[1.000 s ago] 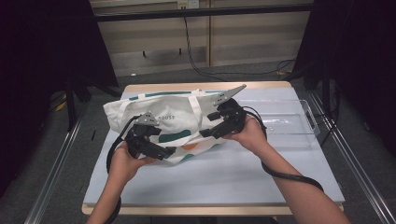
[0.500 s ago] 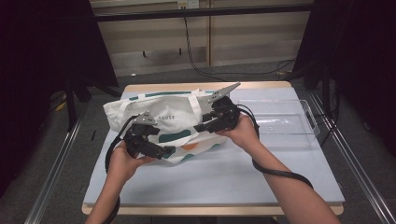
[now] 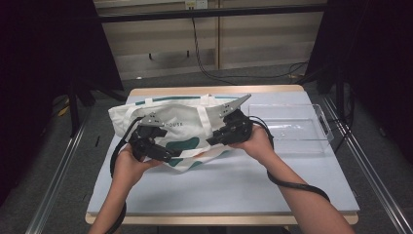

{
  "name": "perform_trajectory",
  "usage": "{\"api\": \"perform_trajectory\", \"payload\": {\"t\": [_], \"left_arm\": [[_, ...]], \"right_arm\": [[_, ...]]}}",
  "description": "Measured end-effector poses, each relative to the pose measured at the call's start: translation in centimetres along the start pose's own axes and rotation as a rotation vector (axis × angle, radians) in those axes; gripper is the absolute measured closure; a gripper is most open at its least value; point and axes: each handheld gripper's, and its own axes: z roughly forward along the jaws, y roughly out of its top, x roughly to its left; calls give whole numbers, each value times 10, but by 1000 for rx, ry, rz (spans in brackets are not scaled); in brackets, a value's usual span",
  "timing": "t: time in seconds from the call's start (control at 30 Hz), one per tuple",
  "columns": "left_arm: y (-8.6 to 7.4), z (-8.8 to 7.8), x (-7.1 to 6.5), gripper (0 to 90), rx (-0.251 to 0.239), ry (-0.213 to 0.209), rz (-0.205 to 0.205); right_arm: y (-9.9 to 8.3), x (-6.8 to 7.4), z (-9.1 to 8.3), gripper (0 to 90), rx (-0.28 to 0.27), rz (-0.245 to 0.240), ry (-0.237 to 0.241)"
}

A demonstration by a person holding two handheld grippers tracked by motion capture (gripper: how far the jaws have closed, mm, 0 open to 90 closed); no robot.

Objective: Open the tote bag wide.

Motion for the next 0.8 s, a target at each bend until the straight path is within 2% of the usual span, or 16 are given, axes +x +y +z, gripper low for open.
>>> {"api": "perform_trajectory", "payload": {"t": [0.17,0.6,0.63,0.7,0.8], "left_arm": [[6,-3,2,109,-6,6,1],[31,-17,3,107,-30,27,38],[32,-16,3,107,-46,23,28],[35,-18,4,107,-35,29,35],[39,-19,5,109,-56,24,41]], "right_arm": [[-9,2,0,724,20,-3,8],[-26,4,4,726,76,-15,16],[-27,4,4,730,79,-13,19],[-29,3,4,731,93,-19,21],[-32,3,5,732,98,-19,27]]}}
